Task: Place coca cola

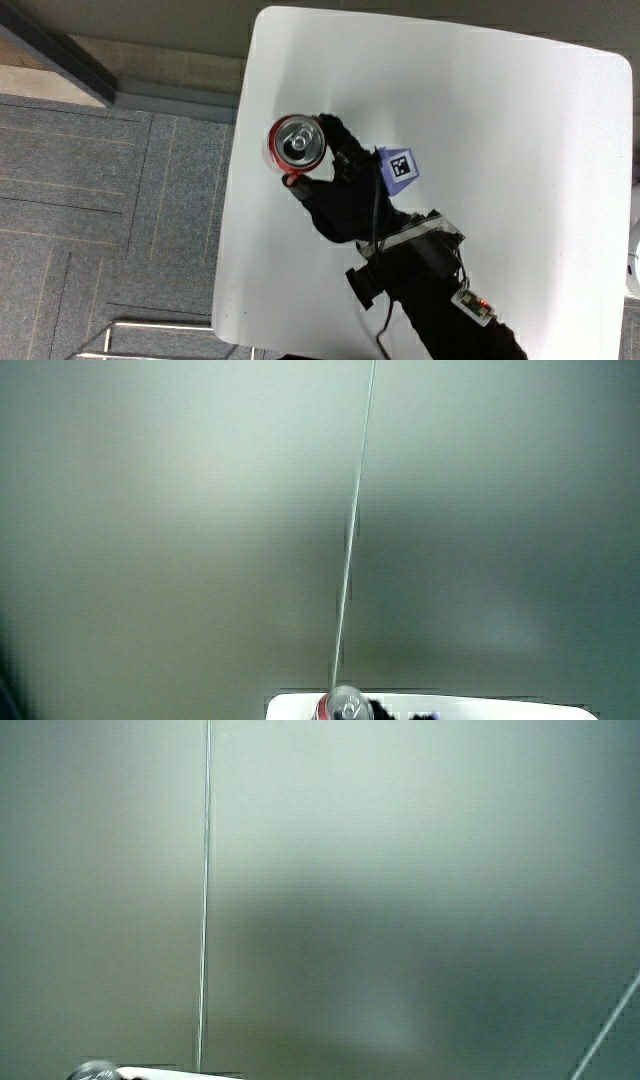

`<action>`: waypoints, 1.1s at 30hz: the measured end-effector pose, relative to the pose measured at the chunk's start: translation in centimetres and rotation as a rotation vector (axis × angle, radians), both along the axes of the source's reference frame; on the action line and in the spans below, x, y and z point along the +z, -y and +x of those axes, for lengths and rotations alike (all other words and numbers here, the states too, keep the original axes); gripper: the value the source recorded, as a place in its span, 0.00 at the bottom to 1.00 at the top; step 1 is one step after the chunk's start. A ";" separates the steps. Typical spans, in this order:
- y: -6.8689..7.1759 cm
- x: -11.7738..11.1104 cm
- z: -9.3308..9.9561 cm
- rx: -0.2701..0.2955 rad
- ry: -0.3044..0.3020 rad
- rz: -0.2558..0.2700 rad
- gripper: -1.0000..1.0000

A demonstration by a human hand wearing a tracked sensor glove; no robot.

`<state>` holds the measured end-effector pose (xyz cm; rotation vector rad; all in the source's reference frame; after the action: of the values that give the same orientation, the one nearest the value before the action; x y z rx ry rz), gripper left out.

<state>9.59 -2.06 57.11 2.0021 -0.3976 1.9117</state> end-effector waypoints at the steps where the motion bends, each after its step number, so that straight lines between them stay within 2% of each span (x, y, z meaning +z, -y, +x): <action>1: 0.0 0.4 0.0 -0.004 -0.026 -0.011 0.50; 2: 0.0 1.3 0.0 -0.005 -0.042 -0.017 0.50; 4: 0.0 1.6 -0.1 -0.013 -0.071 -0.056 0.50; 5: 0.1 1.8 -0.2 -0.013 -0.049 -0.047 0.50; 6: 0.0 2.1 -0.1 -0.019 -0.077 -0.063 0.50; 7: 0.0 2.3 -0.1 -0.019 -0.078 -0.048 0.50; 8: 0.0 2.6 -0.1 -0.021 -0.075 -0.077 0.50; 10: -0.1 2.8 -0.1 -0.015 -0.060 -0.063 0.50; 11: -0.2 2.8 -0.2 -0.016 -0.054 -0.078 0.50; 13: -0.2 3.3 0.0 -0.017 -0.099 -0.110 0.50; 15: -0.1 3.7 0.1 -0.009 -0.075 -0.072 0.50; 16: -0.2 3.4 0.1 -0.002 -0.078 -0.109 0.50; 17: -0.3 3.6 0.2 0.006 -0.070 -0.117 0.50; 18: -0.3 3.9 0.2 0.007 -0.069 -0.091 0.50; 19: -0.5 3.6 0.2 0.012 -0.074 -0.129 0.50; 20: -0.4 3.6 0.1 0.005 -0.074 -0.116 0.50; 21: -0.4 3.7 0.1 0.007 -0.075 -0.130 0.50; 22: -0.4 3.6 0.1 0.009 -0.052 -0.116 0.50; 23: -0.4 3.7 0.3 0.009 -0.075 -0.109 0.50; 24: -0.5 3.6 0.3 0.010 -0.084 -0.139 0.50; 25: -0.4 3.6 0.2 0.013 -0.065 -0.112 0.50; 26: -0.5 3.8 0.2 0.014 -0.094 -0.105 0.50; 27: -0.5 3.4 0.0 0.008 -0.074 -0.095 0.50; 29: -0.7 3.8 0.1 0.011 -0.099 -0.104 0.50; 31: -0.8 3.6 0.1 0.024 -0.071 -0.100 0.47; 32: -0.7 3.7 0.2 0.023 -0.089 -0.093 0.46; 33: -0.7 3.6 0.1 0.028 -0.078 -0.092 0.44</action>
<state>9.70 -1.33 60.70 2.0246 -0.2577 1.8272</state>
